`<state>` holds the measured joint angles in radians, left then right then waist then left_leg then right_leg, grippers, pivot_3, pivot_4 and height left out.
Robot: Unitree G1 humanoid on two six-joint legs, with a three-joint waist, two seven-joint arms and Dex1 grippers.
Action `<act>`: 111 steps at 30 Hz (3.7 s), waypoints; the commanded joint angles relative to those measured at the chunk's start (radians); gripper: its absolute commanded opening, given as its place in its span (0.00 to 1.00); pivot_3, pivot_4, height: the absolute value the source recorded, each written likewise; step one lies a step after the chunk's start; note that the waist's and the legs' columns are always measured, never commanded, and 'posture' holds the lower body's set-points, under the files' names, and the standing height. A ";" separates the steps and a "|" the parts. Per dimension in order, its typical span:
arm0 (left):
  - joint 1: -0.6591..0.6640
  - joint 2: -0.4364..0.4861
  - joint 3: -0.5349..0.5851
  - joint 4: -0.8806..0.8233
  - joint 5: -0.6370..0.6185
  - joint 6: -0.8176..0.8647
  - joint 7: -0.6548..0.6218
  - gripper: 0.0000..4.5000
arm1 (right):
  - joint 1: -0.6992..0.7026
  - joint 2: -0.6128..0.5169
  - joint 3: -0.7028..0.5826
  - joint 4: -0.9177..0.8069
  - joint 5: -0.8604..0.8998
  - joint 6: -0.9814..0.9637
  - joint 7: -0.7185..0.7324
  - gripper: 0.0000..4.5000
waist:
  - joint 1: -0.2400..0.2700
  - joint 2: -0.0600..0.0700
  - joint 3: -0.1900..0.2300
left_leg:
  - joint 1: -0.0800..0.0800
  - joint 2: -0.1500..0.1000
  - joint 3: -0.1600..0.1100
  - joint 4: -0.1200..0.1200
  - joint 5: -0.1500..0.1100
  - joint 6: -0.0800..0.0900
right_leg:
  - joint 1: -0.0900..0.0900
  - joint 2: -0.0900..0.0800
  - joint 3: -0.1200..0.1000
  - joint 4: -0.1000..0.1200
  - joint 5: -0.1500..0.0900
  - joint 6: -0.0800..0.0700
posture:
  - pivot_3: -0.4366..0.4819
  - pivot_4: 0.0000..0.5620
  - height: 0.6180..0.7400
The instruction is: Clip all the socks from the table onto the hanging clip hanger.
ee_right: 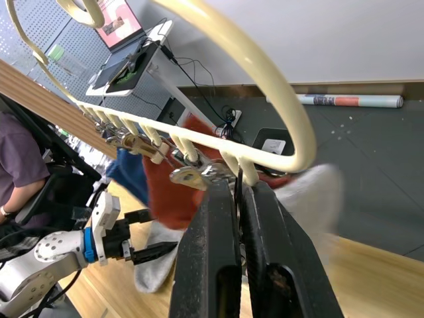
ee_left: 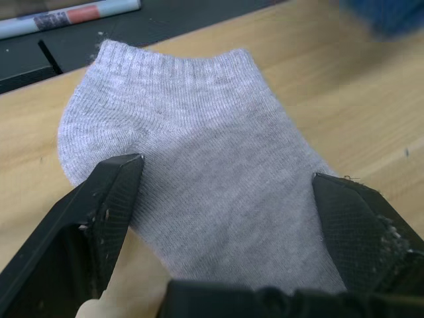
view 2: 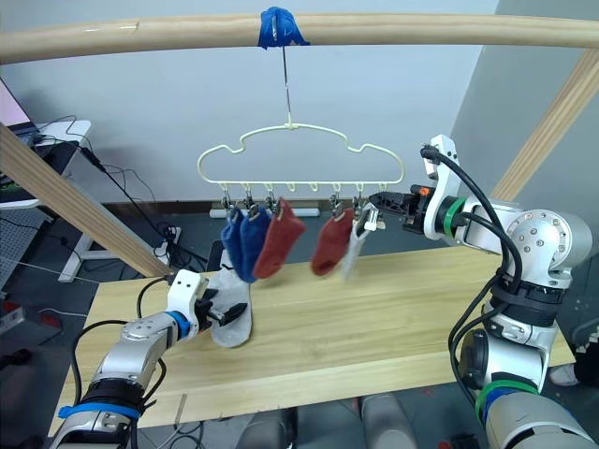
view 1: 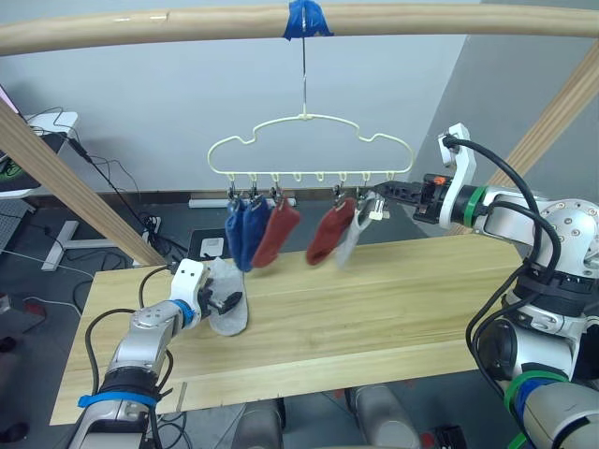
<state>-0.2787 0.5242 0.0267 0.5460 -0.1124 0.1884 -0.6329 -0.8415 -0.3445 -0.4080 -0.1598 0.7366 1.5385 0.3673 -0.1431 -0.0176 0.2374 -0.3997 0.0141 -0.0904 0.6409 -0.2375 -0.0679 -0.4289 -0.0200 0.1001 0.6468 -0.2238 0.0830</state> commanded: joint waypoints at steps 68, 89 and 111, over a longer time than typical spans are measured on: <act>-0.104 -0.125 -0.285 -0.672 0.153 -0.426 -0.119 0.00 | -0.067 0.065 -0.160 0.221 0.710 0.044 -0.672 0.00 | -0.029 0.000 0.000 | -0.001 0.000 0.002 0.001 0.000 0.001 | 0.000 0.001 0.002 -0.001 0.001 0.000 | 0.29 0.35 1.00; -0.126 -0.120 -0.300 -0.651 0.123 -0.479 -0.156 0.06 | 0.134 -0.222 -0.003 0.087 0.860 -0.125 -0.591 1.00 | -0.022 0.000 0.000 | -0.002 0.000 0.002 0.001 0.000 0.001 | 0.000 0.000 0.003 -0.002 0.000 0.001 | 0.28 0.34 1.00; 0.326 0.125 0.153 -0.777 -0.293 0.138 -0.207 1.00 | 0.698 -0.454 0.398 -0.167 -0.196 -1.063 0.338 1.00 | -0.026 -0.002 -0.002 | 0.002 0.001 0.003 0.001 0.000 0.001 | 0.002 0.001 0.003 -0.001 0.000 0.002 | 0.39 0.30 1.00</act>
<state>0.0342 0.6529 0.1353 -0.2021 -0.3798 0.3279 -0.8613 -0.1373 -0.8034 -0.0041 -0.3191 0.5644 0.5222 0.6815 -0.1690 -0.0191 0.2354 -0.3978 0.0152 -0.0868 0.6430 -0.2376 -0.0671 -0.4270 -0.0193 0.1033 0.6457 -0.2235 0.0848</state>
